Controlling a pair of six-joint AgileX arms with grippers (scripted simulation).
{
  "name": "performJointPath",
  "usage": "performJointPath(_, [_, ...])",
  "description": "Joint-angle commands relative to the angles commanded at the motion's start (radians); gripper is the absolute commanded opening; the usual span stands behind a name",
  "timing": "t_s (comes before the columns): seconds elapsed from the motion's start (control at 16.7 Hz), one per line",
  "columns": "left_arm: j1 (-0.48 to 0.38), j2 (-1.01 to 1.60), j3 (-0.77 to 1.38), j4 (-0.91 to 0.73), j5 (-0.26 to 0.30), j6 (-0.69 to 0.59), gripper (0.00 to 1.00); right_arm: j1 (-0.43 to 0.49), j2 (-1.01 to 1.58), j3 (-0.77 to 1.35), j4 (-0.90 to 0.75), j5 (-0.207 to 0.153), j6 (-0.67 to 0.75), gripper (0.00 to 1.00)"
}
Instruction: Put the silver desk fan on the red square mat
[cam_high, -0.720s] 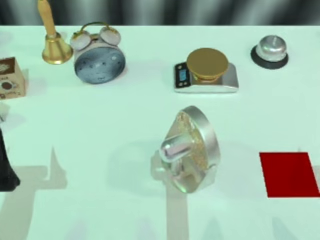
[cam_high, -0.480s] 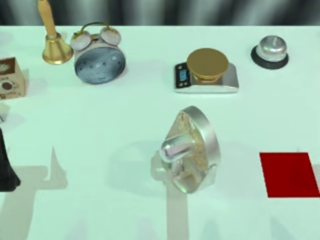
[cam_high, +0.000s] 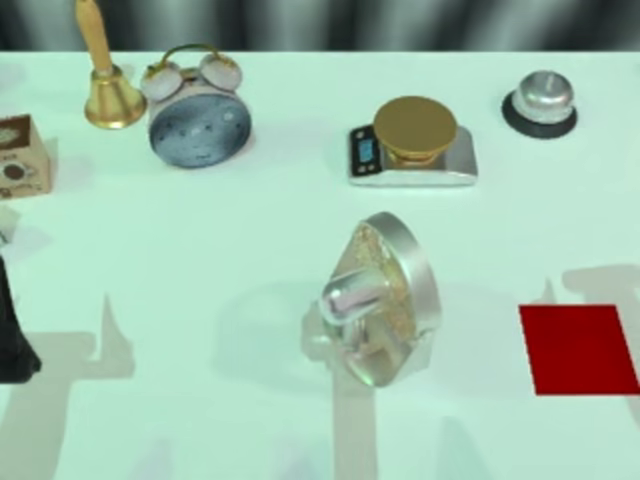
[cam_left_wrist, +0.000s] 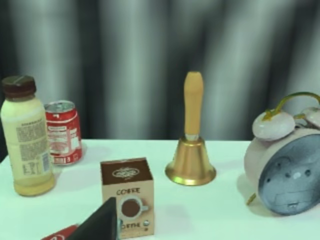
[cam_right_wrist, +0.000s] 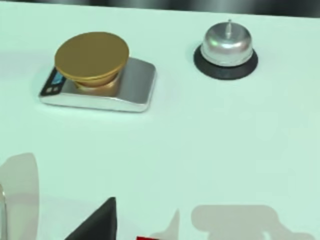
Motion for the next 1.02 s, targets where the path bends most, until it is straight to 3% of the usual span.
performJointPath(0.66, [0.0,0.0,0.0,0.0,0.0,0.0,1.0,0.343,1.165,1.124,-0.755,-0.001,0.125,1.0])
performJointPath(1.02, [0.0,0.0,0.0,0.0,0.0,0.0,1.0,0.464,1.559,1.513,-1.019,-0.002,0.165,1.0])
